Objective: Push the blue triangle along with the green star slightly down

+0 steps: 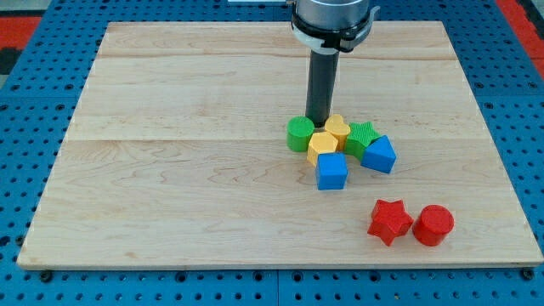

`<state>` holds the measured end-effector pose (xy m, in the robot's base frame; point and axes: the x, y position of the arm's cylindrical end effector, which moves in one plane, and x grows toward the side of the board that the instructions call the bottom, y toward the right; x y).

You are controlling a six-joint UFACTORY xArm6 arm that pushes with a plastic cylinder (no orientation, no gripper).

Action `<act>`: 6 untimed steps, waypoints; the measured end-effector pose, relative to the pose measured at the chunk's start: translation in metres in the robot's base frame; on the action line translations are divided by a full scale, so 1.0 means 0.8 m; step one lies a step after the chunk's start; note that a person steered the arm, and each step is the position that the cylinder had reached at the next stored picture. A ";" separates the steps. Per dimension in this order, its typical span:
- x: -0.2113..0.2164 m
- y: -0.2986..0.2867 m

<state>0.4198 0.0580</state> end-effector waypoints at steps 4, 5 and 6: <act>0.042 0.144; 0.113 0.159; 0.117 0.216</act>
